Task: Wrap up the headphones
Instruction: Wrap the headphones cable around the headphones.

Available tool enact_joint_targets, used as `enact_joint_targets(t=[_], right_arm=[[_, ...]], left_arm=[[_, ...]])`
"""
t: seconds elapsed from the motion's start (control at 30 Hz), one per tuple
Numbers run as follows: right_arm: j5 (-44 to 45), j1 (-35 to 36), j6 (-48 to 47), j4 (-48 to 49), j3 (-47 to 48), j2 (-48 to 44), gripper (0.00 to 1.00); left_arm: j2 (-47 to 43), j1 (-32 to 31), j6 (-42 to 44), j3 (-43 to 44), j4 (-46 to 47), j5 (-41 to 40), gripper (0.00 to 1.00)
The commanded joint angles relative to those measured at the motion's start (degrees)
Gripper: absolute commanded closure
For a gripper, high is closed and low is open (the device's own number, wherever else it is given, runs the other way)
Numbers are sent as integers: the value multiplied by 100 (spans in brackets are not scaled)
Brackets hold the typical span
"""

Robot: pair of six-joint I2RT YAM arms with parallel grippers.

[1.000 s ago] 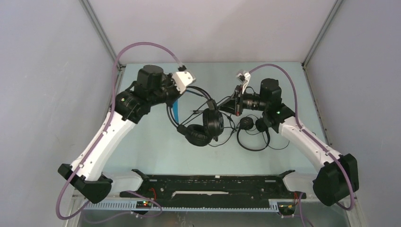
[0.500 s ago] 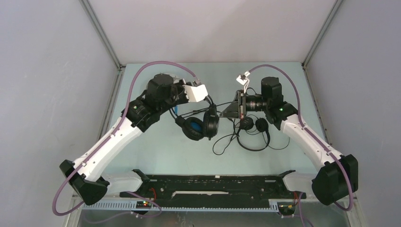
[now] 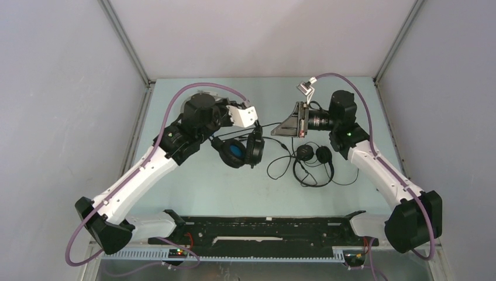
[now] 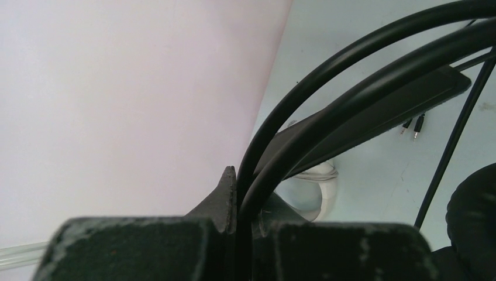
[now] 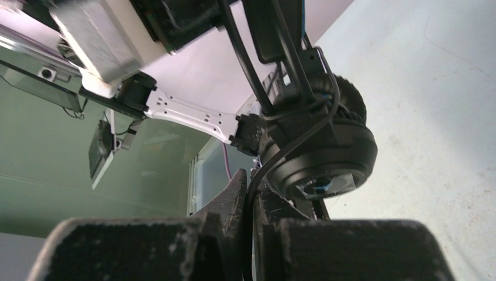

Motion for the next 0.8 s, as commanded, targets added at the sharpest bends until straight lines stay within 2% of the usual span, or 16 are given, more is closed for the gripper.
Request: enact_joint_targets(t=[0.0,0.37,0.5,0.67,0.77], right_arm=[[-269,-80,792,1205,383,-14,92],[104,26,1574,2463,381,360,98],[34,147,1892,2791,382,541,97],[57,481,1825,2728,492,682,93],[112,620,1796,2713,607,740,89]], left_arm=[[-84,102,313,-228,-12,-660,100],[-260,98,-248,-472,228,-554,100],[-95,93,-756,-354,182,-1127,100],[218,90,-1941,271,-142,-1983,100],[275,76,-2220,476,-354,-2135,100]])
